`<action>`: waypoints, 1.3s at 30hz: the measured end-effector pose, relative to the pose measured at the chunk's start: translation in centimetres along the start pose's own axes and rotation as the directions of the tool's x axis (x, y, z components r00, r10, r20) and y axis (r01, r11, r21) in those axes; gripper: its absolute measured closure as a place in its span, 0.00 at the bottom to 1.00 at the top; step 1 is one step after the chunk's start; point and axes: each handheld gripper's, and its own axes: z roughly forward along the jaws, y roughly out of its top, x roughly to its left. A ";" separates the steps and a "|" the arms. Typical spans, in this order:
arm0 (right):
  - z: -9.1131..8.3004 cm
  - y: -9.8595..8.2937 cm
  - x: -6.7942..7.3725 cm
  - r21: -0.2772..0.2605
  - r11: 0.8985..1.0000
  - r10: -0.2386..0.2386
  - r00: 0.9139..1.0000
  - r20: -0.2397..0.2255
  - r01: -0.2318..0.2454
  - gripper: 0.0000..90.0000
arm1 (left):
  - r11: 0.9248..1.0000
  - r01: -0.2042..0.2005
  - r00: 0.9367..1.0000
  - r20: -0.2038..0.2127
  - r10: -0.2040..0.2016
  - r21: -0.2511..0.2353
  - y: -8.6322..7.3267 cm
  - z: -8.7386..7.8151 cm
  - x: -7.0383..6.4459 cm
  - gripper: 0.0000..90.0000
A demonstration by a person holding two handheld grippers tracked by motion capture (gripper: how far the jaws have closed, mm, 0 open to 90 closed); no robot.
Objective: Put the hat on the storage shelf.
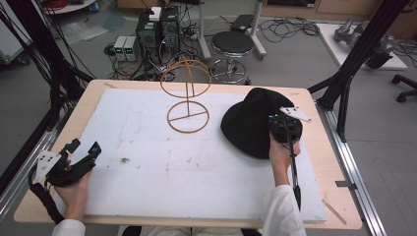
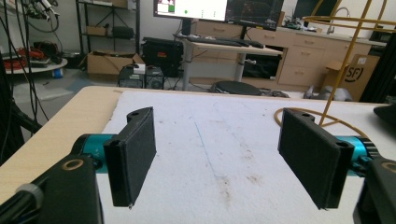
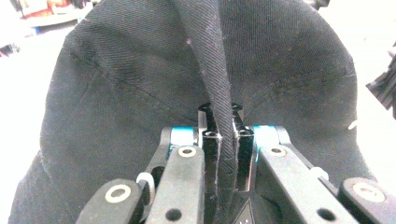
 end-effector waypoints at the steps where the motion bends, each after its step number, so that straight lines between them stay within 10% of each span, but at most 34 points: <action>1: -0.3 0.1 0.0 -0.017 1.000 0.006 1.000 0.003 -0.006 0.96 | 1.000 0.002 1.000 0.002 -0.002 -0.003 0.0 0.0 0.0 0.31; 8: -1.9 1.0 0.1 -0.141 0.990 0.013 1.000 0.011 -0.011 0.96 | 1.000 0.005 1.000 -0.001 -0.005 0.000 0.0 0.0 0.2 0.31; 13: -3.5 1.9 0.1 -0.297 0.955 0.013 1.000 -0.026 -0.020 0.96 | 1.000 0.005 1.000 0.007 -0.005 0.004 -0.1 0.2 0.1 0.31; 30: -6.3 4.4 -0.3 -0.447 0.887 0.067 0.991 -0.115 -0.112 0.96 | 1.000 0.005 1.000 0.021 -0.005 0.008 -0.1 0.4 -0.1 0.31; 39: -7.6 7.0 0.3 -0.502 0.858 0.023 0.986 -0.164 -0.103 0.96 | 1.000 0.015 1.000 0.023 -0.015 0.005 -0.2 0.5 -0.1 0.31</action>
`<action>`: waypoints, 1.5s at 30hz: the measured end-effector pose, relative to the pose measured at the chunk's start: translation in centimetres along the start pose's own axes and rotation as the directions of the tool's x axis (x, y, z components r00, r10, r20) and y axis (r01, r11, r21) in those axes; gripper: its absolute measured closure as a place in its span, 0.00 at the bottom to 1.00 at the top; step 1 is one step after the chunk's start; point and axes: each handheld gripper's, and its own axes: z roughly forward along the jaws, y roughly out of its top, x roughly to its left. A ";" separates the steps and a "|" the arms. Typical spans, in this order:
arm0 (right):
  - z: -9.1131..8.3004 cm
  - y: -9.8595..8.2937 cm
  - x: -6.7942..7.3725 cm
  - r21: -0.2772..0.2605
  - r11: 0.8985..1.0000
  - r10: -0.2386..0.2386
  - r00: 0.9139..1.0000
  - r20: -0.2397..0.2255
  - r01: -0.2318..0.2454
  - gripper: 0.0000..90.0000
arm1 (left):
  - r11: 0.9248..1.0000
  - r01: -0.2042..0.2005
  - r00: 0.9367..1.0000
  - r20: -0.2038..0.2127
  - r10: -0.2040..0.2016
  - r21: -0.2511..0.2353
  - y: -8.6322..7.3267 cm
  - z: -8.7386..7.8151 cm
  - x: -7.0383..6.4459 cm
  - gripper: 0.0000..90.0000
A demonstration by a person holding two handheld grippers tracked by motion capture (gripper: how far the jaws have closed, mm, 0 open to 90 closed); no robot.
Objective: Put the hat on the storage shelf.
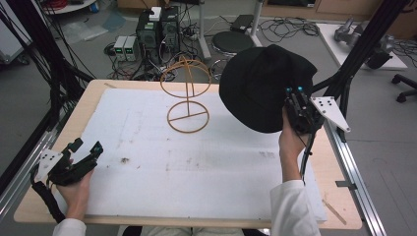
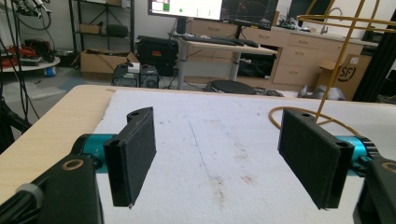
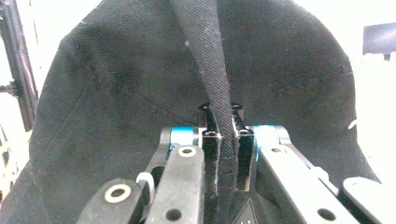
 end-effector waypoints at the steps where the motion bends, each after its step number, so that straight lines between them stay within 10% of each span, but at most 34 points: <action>1: 0.1 0.5 0.4 -0.005 1.000 -0.008 1.000 -0.015 0.008 0.96 | 1.000 0.001 1.000 0.002 -0.001 0.000 0.0 0.0 0.0 0.31; 29: 6.3 3.3 11.5 0.008 0.998 -0.053 0.975 -0.216 0.056 0.96 | 1.000 0.009 1.000 0.012 -0.009 0.000 -0.1 0.3 0.1 0.31; 45: 10.9 2.8 16.8 0.055 0.995 -0.063 0.965 -0.256 0.080 0.96 | 1.000 0.007 1.000 0.009 -0.007 -0.001 0.0 0.3 0.1 0.31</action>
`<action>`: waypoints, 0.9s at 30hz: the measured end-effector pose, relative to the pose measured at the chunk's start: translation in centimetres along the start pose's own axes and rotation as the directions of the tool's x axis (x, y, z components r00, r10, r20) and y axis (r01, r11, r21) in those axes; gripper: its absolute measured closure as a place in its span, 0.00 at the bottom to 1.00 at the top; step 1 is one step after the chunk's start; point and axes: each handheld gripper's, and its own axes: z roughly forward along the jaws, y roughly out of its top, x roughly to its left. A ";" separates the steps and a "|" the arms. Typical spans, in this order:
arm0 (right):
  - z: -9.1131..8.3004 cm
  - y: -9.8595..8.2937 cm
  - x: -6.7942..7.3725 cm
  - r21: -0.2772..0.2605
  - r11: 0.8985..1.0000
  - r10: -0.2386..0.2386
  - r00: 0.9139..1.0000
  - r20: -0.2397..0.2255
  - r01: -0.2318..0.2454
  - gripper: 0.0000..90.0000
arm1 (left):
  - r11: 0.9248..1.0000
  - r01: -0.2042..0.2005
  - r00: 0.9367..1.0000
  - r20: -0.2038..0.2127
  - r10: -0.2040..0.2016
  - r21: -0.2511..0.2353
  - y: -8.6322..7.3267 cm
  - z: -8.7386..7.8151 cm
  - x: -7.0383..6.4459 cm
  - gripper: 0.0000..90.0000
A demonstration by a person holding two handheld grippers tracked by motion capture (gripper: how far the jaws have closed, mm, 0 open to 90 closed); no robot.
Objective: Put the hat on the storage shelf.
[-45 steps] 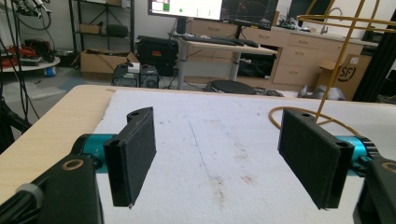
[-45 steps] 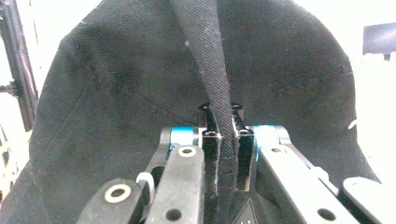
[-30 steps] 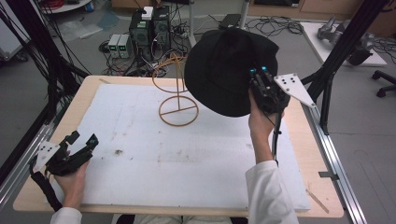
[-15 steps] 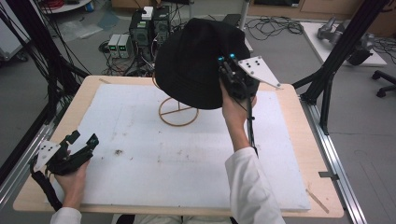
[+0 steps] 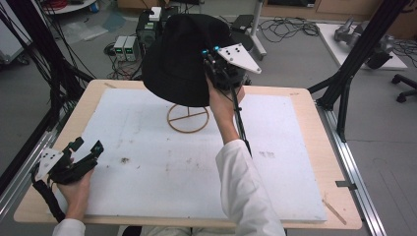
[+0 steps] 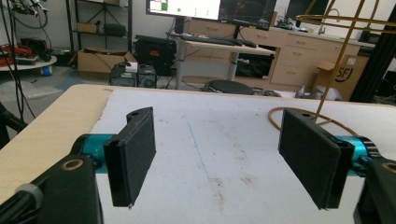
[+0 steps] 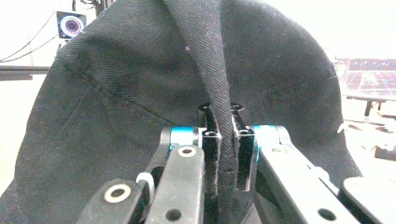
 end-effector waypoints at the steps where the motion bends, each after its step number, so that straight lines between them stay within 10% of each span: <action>1: 0.3 -0.2 0.1 0.006 1.000 0.000 1.000 -0.003 0.000 0.96 | 1.000 -0.001 1.000 0.002 0.001 -0.001 0.0 0.0 -0.1 0.31; 27: 4.9 -4.9 1.4 0.200 0.979 0.036 0.999 -0.019 -0.032 0.95 | 0.999 -0.043 0.999 0.014 0.042 0.007 0.0 -0.1 -0.6 0.31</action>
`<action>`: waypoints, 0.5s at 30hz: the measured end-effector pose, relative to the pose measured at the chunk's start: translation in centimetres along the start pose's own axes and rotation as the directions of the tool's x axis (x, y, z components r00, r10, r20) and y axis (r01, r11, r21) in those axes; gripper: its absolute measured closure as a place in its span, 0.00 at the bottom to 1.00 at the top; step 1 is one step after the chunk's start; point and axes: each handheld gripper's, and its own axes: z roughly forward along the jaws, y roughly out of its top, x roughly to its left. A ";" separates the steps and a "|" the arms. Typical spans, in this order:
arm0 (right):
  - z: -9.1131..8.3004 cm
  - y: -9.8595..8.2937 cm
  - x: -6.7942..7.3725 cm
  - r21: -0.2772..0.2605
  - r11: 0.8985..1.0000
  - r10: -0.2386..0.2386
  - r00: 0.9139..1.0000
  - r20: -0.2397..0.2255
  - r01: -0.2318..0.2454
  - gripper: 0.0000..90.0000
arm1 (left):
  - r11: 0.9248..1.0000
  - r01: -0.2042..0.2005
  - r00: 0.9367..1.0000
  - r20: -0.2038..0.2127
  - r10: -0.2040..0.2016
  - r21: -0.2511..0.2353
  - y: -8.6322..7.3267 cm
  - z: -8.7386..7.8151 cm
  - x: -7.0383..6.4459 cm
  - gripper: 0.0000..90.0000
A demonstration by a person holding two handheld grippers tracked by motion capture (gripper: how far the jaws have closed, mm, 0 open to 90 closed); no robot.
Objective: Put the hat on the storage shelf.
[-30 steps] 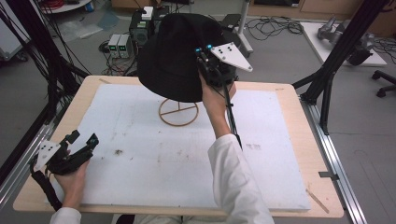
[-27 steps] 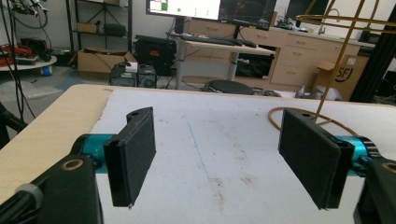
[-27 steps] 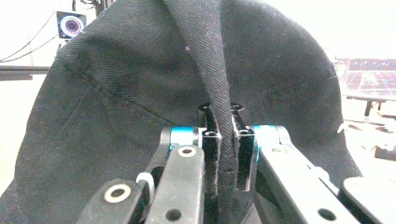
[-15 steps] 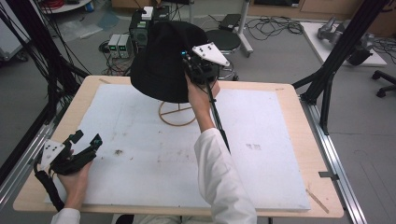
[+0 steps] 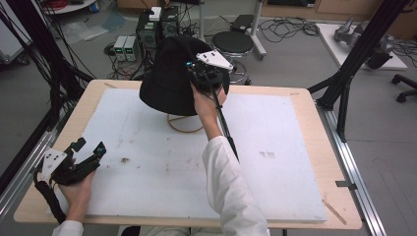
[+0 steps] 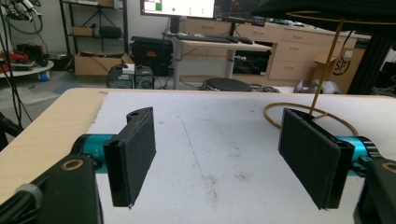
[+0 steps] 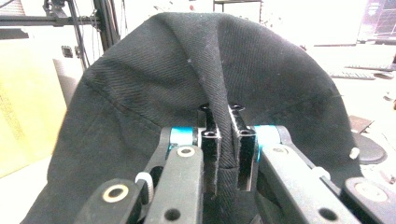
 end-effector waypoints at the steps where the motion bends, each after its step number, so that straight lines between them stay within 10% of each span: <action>1: 0.0 0.0 0.0 0.000 1.000 0.000 1.000 0.000 0.000 0.95 | 1.000 0.000 1.000 0.001 0.000 0.000 0.0 0.0 0.0 0.31; 15: -0.1 -0.1 0.2 0.008 1.000 -0.023 1.000 0.002 0.023 0.93 | 1.000 0.014 1.000 -0.002 -0.014 -0.004 0.0 0.0 0.2 0.31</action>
